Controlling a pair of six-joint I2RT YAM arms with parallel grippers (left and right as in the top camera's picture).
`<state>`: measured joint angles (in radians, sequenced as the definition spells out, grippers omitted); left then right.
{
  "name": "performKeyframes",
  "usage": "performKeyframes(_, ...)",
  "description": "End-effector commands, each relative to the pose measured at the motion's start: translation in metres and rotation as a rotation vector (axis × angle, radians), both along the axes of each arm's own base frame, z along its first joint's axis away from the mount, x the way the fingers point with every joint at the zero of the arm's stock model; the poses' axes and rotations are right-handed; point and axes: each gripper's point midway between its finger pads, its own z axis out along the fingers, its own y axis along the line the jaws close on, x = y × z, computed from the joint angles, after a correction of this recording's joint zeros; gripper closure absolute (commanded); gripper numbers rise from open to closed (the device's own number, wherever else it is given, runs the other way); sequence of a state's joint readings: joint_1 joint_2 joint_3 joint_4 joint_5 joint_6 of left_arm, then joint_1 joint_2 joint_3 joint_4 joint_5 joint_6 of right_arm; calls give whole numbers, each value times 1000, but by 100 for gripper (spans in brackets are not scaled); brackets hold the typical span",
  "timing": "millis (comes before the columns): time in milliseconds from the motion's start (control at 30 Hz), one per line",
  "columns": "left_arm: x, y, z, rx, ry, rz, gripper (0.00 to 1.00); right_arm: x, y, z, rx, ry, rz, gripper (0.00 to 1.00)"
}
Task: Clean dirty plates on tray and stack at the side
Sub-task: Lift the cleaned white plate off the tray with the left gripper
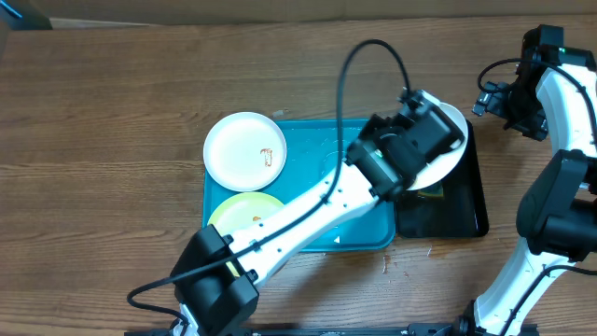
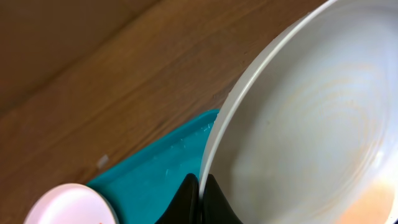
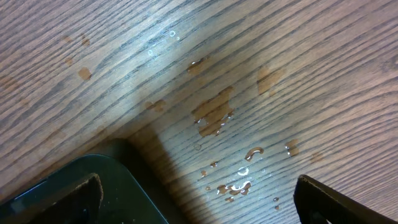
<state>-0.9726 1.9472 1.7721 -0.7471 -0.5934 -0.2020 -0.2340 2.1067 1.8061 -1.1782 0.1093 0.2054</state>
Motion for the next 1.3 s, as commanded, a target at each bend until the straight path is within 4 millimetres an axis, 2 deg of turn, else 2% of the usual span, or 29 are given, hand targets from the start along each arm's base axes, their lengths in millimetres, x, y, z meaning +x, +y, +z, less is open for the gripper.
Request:
performKeyframes(0, 5, 4, 24, 87, -137, 44, 96, 6, -2, 19, -22, -50, 1, 0)
performKeyframes(467, -33, -16, 55, 180, -332, 58, 96, 6, -2, 19, -22, -50, 1, 0)
performKeyframes(733, -50, -17, 73, 224, -434, 98, 96, 6, -2, 19, -22, -50, 1, 0)
performKeyframes(1200, -50, -19, 76, 205, -448, 107, 96, 6, -2, 19, -22, -50, 1, 0)
performKeyframes(1267, -48, -24, 71, 181, -417, 82, 96, 6, -2, 19, -22, -50, 1, 0)
